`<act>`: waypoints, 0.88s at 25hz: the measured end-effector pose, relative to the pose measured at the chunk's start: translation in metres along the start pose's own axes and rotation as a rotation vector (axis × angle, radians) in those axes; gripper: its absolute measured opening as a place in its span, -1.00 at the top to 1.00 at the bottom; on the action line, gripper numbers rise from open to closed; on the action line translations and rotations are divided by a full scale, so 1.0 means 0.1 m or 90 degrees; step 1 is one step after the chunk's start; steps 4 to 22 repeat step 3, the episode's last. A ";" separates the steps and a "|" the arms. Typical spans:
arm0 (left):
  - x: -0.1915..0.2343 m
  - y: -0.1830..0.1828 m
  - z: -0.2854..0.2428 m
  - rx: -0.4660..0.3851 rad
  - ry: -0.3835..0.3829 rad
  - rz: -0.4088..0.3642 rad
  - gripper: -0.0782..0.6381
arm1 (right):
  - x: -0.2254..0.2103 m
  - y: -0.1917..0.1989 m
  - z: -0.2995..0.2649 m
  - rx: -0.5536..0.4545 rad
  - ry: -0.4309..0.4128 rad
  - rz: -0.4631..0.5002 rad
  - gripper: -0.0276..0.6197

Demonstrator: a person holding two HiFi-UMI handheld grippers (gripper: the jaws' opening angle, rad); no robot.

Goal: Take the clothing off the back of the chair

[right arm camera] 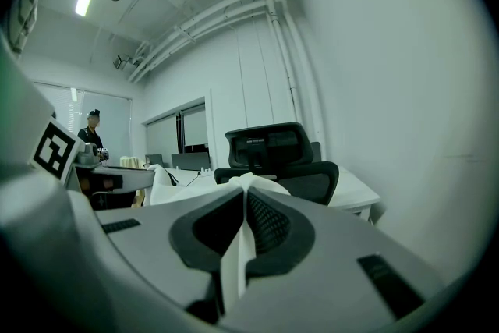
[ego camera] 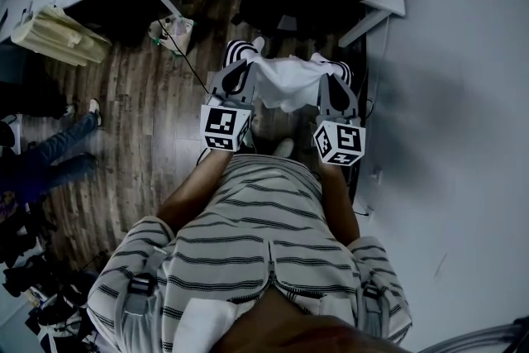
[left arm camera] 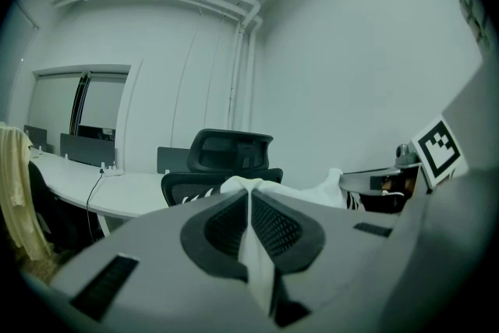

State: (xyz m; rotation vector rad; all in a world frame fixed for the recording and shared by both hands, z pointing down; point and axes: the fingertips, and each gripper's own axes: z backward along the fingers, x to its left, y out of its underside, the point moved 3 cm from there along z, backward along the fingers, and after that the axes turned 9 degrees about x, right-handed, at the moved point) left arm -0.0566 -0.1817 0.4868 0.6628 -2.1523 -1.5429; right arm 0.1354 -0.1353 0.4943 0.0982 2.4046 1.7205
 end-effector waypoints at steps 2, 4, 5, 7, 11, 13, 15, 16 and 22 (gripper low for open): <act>-0.02 0.01 0.00 0.000 0.000 0.000 0.70 | -0.01 0.01 0.02 0.000 0.000 -0.001 0.82; -0.03 0.01 0.00 0.000 -0.001 0.000 0.70 | -0.01 0.02 0.03 0.000 0.001 -0.002 0.82; -0.03 0.01 0.00 0.000 -0.001 0.000 0.70 | -0.01 0.02 0.03 0.000 0.001 -0.002 0.82; -0.03 0.01 0.00 0.000 -0.001 0.000 0.70 | -0.01 0.02 0.03 0.000 0.001 -0.002 0.82; -0.03 0.01 0.00 0.000 -0.001 0.000 0.70 | -0.01 0.02 0.03 0.000 0.001 -0.002 0.82; -0.03 0.01 0.00 0.000 -0.001 0.000 0.70 | -0.01 0.02 0.03 0.000 0.001 -0.002 0.82; -0.03 0.01 0.00 0.000 -0.001 0.000 0.70 | -0.01 0.02 0.03 0.000 0.001 -0.002 0.82; -0.03 0.01 0.00 0.000 -0.001 0.000 0.70 | -0.01 0.02 0.03 0.000 0.001 -0.002 0.82; -0.03 0.01 0.00 0.000 -0.001 0.000 0.70 | -0.01 0.02 0.03 0.000 0.001 -0.002 0.82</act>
